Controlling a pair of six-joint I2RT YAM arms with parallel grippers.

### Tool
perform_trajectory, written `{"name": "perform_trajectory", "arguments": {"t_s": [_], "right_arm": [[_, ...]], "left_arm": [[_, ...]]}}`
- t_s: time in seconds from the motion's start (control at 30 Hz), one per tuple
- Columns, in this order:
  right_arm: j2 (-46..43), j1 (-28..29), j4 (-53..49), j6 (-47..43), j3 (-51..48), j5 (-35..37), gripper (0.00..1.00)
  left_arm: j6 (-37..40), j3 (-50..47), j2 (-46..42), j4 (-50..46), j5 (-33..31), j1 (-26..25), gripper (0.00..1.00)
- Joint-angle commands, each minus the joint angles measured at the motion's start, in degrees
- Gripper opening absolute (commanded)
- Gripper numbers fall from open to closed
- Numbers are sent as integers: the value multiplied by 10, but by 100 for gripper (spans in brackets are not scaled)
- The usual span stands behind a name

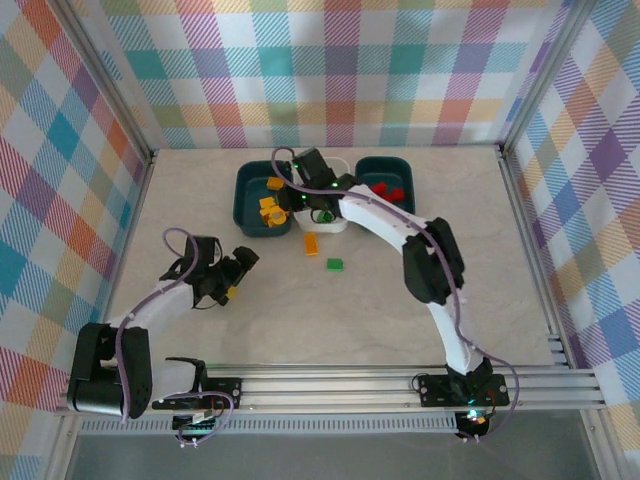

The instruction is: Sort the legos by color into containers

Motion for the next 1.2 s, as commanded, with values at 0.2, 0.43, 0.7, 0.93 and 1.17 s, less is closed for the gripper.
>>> {"name": "perform_trajectory", "arguments": {"t_s": [0.2, 0.43, 0.7, 0.93, 1.17], "right_arm": [[158, 4, -127, -44, 278, -4, 59], [21, 10, -59, -49, 119, 30, 65], [-223, 11, 10, -116, -287, 58, 72], [-282, 10, -18, -154, -440, 30, 81], [-219, 9, -7, -191, -418, 41, 82]], "left_arm": [[21, -6, -33, -16, 40, 7, 100], [24, -1, -30, 7, 54, 7, 100], [29, 1, 6, 47, 77, -17, 100], [17, 22, 70, 117, 92, -82, 100], [-8, 34, 114, 156, 81, -107, 100]]}}
